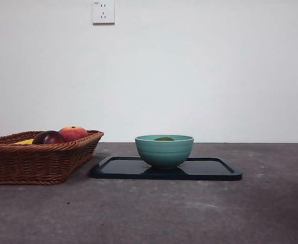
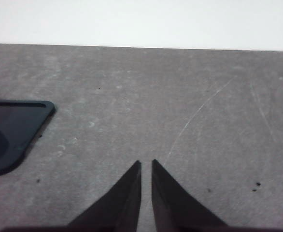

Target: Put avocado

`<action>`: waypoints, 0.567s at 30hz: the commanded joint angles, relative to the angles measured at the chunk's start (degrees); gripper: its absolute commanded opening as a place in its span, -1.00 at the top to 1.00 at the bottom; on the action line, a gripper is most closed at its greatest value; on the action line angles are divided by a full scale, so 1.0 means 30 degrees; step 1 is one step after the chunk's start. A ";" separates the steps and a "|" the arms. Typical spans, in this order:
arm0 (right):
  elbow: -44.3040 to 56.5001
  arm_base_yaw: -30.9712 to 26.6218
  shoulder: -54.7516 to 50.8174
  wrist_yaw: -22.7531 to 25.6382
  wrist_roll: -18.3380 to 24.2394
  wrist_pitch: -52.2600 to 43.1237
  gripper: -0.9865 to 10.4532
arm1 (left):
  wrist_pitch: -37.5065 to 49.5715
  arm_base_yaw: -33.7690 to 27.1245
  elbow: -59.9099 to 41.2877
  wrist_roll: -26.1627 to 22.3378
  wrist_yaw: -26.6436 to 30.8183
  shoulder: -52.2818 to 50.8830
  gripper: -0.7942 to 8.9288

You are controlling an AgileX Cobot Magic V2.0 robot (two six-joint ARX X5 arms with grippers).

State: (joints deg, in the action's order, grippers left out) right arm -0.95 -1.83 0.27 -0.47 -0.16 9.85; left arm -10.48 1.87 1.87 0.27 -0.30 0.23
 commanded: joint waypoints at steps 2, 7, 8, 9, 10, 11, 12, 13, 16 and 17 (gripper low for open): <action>0.0124 -0.0117 -0.0022 -0.0051 0.1406 0.0226 0.77 | -0.0124 -0.0044 -0.0423 -0.0277 -0.0051 -0.0015 0.78; 0.0124 -0.0117 -0.0022 -0.0058 0.1333 0.0211 0.77 | -0.0124 -0.0051 -0.0423 -0.0277 -0.0051 -0.0015 0.78; 0.0124 -0.0117 -0.0022 -0.0058 0.1297 0.0138 0.77 | -0.0131 -0.0051 -0.0423 -0.0277 -0.0051 -0.0015 0.78; 0.0124 -0.0117 -0.0022 -0.0044 0.1297 0.0073 0.77 | -0.0124 -0.0051 -0.0415 -0.0277 -0.0051 -0.0015 0.78; 0.0124 -0.0117 -0.0022 -0.0044 0.1297 -0.0007 0.77 | -0.0124 -0.0044 -0.0415 -0.0277 -0.0051 -0.0015 0.78; 0.0124 -0.0117 -0.0022 -0.0044 0.1297 -0.0138 0.77 | -0.0124 -0.0051 -0.0415 -0.0277 -0.0051 -0.0015 0.78; 0.0124 -0.0117 -0.0022 -0.0029 0.1297 -0.0248 0.77 | -0.0131 -0.0051 -0.0423 -0.0277 -0.0051 -0.0015 0.78; 0.0124 -0.0117 -0.0022 -0.0029 0.1297 -0.0299 0.77 | -0.0124 -0.0051 -0.0423 -0.0277 -0.0051 -0.0015 0.78; 0.0124 -0.0117 -0.0022 -0.0029 0.1297 -0.0328 0.77 | -0.0124 -0.0051 -0.0415 -0.0277 -0.0051 -0.0015 0.78; 0.0124 -0.0117 -0.0022 -0.0029 0.1297 -0.0328 0.77 | -0.0124 -0.0051 -0.0415 -0.0277 -0.0051 -0.0015 0.78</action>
State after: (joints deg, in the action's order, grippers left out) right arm -0.91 -2.00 0.25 -0.47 3.22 9.54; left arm -10.46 1.87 1.87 0.27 -0.32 0.23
